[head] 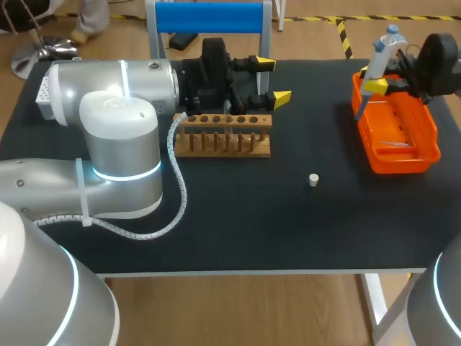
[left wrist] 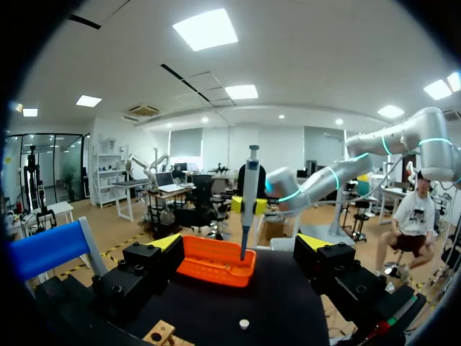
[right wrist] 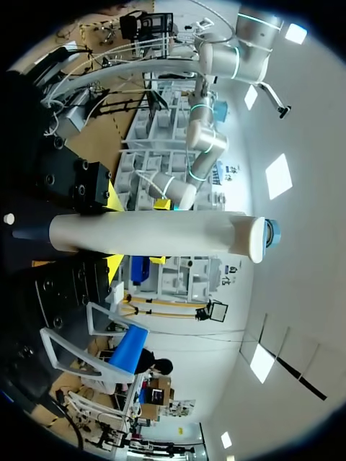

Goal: Invert the test tube, pick up the pipette, mount the tip to pipette, aspirate from beaker and dispense into the tube, eject the tip, return the pipette, and cap with the stopper.

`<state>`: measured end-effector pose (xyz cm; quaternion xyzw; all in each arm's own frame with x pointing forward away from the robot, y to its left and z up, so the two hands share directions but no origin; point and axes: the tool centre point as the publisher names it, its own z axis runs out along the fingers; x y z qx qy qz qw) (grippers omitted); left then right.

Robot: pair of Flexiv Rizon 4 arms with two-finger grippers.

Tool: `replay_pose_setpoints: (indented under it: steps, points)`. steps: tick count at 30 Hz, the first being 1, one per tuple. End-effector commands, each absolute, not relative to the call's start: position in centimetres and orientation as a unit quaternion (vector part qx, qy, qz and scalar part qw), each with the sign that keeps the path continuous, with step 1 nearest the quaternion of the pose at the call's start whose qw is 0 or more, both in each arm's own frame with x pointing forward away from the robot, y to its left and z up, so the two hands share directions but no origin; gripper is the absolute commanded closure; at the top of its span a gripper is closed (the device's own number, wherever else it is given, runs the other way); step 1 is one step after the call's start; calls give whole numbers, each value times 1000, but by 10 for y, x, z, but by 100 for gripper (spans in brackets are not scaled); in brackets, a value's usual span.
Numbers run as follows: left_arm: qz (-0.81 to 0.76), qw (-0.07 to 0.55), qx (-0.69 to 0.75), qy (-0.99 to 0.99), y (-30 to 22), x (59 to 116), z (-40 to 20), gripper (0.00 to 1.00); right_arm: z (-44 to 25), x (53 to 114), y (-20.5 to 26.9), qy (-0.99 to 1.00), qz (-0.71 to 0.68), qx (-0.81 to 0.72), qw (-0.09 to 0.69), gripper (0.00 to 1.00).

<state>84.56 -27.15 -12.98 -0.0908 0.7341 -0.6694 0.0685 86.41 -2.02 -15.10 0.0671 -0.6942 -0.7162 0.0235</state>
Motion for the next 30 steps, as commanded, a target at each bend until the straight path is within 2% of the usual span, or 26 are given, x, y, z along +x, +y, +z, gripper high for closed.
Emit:
replay_pose_setpoints:
  steps: [1,30]
  points:
    - [-671,71,-92,733,-273,845,-131,0,-150,863,-20,-696,-715,66,22,100]
    - [-671,71,-92,733,-273,845,-131,0,-163,843,118,-705,-701,86,57,100]
